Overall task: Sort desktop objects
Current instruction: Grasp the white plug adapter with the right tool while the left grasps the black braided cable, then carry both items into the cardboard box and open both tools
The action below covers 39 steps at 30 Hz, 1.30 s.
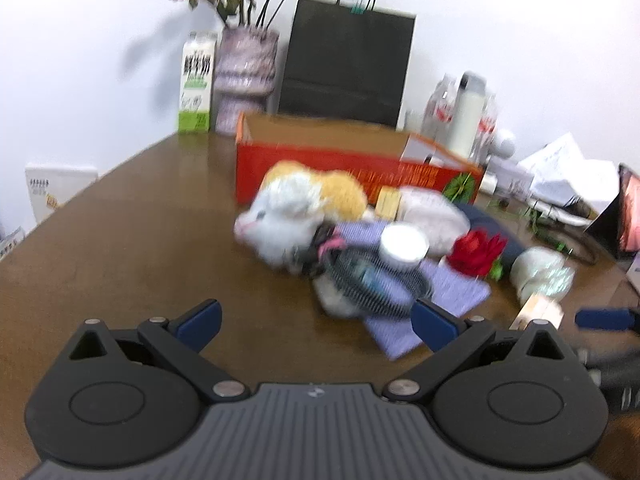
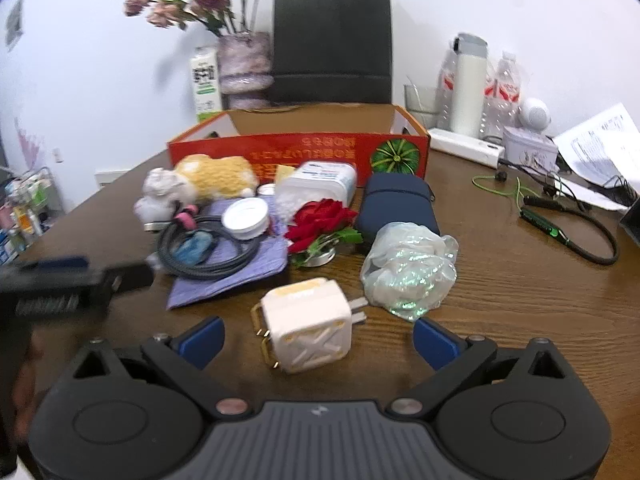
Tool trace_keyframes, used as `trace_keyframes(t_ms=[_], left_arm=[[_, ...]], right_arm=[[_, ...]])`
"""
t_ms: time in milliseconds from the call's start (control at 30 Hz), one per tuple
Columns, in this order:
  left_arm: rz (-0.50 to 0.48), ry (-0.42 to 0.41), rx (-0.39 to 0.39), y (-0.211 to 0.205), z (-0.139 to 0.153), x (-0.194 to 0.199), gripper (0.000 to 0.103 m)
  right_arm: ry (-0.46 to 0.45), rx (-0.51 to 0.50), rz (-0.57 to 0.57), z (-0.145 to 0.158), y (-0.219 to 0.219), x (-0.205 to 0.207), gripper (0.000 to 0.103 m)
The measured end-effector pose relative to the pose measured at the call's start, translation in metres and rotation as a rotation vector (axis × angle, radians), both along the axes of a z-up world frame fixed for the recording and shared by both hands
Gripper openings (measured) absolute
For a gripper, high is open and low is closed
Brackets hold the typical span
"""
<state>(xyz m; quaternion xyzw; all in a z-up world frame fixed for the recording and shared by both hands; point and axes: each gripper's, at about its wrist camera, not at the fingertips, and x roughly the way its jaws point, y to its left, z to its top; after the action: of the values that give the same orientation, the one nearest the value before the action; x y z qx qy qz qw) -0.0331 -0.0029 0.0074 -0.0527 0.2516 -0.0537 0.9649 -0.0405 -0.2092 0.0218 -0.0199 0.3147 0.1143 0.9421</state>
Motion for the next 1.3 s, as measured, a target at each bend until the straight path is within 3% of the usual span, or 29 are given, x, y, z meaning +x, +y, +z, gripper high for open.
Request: trace_keyframes(t_ms=[100, 133, 267, 300, 400, 467, 567, 667, 833, 933, 1167, 1300], left_arm=[[-0.042, -0.079, 0.034, -0.009, 0.012, 0.005, 0.102], [-0.061, -0.083, 0.061, -0.014, 0.015, 0.010, 0.098], [-0.089, 0.010, 0.145, -0.031, 0.012, 0.036, 0.061], [-0.085, 0.034, 0.139, -0.032, 0.011, 0.043, 0.056], [-0.081, 0.100, 0.073, -0.027, 0.003, 0.058, 0.030], [-0.068, 0.119, 0.045, -0.022, 0.001, 0.059, 0.021], [-0.066, 0.058, 0.009, -0.017, 0.010, 0.042, 0.015], [-0.066, -0.018, 0.034, -0.021, 0.024, 0.019, 0.013], [-0.031, -0.084, -0.009, -0.016, 0.048, -0.009, 0.009], [-0.031, -0.146, 0.030, -0.017, 0.063, -0.019, 0.006], [-0.017, -0.124, 0.014, 0.000, 0.065, -0.041, 0.005], [-0.003, -0.173, 0.021, 0.007, 0.074, -0.055, 0.005]], right_arm=[[-0.029, -0.046, 0.024, -0.001, 0.006, -0.002, 0.082], [-0.036, -0.057, 0.027, -0.002, 0.008, -0.001, 0.080], [-0.042, -0.070, 0.042, -0.008, 0.014, 0.008, 0.077], [-0.037, -0.071, 0.046, -0.010, 0.016, 0.011, 0.073], [-0.008, -0.061, 0.061, -0.015, 0.016, 0.017, 0.060], [-0.004, -0.035, 0.062, -0.014, 0.015, 0.017, 0.052], [-0.010, -0.004, 0.063, -0.014, 0.011, 0.016, 0.049], [-0.014, 0.022, 0.067, -0.011, 0.008, 0.011, 0.049], [-0.090, 0.065, 0.069, 0.007, 0.002, -0.007, 0.049], [-0.100, 0.079, 0.067, 0.015, -0.001, -0.013, 0.049], [-0.125, 0.089, 0.071, 0.022, 0.001, -0.031, 0.049], [-0.133, 0.094, 0.062, 0.027, 0.000, -0.031, 0.049]])
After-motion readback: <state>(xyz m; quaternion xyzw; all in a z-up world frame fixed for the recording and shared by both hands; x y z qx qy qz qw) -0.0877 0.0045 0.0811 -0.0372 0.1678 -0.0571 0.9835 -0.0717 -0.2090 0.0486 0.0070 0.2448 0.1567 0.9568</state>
